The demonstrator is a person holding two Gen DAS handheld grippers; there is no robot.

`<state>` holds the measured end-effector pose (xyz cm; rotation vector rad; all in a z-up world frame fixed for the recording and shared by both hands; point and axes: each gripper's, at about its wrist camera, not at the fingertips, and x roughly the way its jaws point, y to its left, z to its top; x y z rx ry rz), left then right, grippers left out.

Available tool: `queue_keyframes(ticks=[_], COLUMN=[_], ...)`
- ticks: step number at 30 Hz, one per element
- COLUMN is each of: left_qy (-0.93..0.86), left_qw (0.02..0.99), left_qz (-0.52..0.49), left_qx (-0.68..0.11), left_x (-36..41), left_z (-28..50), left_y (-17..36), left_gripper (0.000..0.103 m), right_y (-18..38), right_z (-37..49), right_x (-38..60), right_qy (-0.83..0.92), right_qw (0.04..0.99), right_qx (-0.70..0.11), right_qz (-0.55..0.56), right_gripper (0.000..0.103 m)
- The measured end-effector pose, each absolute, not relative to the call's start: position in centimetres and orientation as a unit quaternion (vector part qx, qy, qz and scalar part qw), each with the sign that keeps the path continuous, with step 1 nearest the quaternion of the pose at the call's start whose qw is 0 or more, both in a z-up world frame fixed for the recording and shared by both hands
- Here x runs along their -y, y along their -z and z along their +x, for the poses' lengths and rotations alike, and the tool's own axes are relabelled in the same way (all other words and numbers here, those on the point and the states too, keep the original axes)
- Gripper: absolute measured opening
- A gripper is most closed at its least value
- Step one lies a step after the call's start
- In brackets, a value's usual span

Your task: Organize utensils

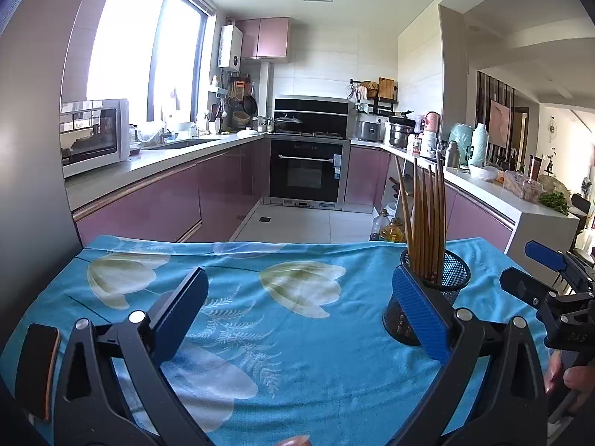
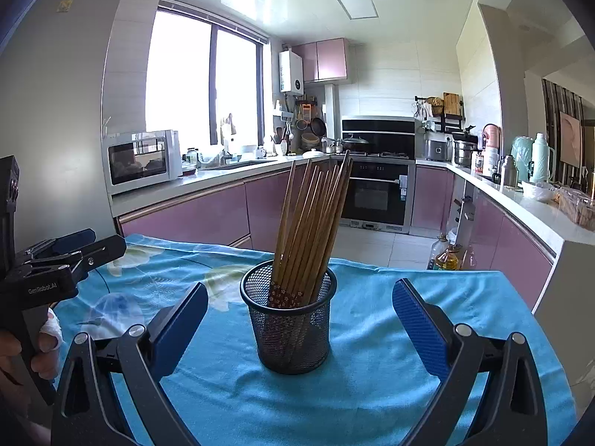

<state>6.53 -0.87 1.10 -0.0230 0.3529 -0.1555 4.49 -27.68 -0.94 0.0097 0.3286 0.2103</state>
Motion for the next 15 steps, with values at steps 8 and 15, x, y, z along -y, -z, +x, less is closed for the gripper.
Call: queue_keyframes(ticks=[8, 15], left_qy=[0.064, 0.062], left_qw=[0.986, 0.988], left_qz=[-0.006, -0.007], left_qx=[-0.153, -0.140], left_x=[1.0, 1.0], left_z=[4.8, 3.9], left_y=[-1.1, -1.1], left_gripper=[0.098, 0.098], right_y=[1.1, 1.0], right_z=[3.3, 2.6], right_x=[27.2, 26.9], right_qy=[-0.087, -0.080], right_qw=[0.986, 0.988], right_qx=[-0.143, -0.132], right_qz=[0.002, 0.006], right_gripper=[0.096, 0.096])
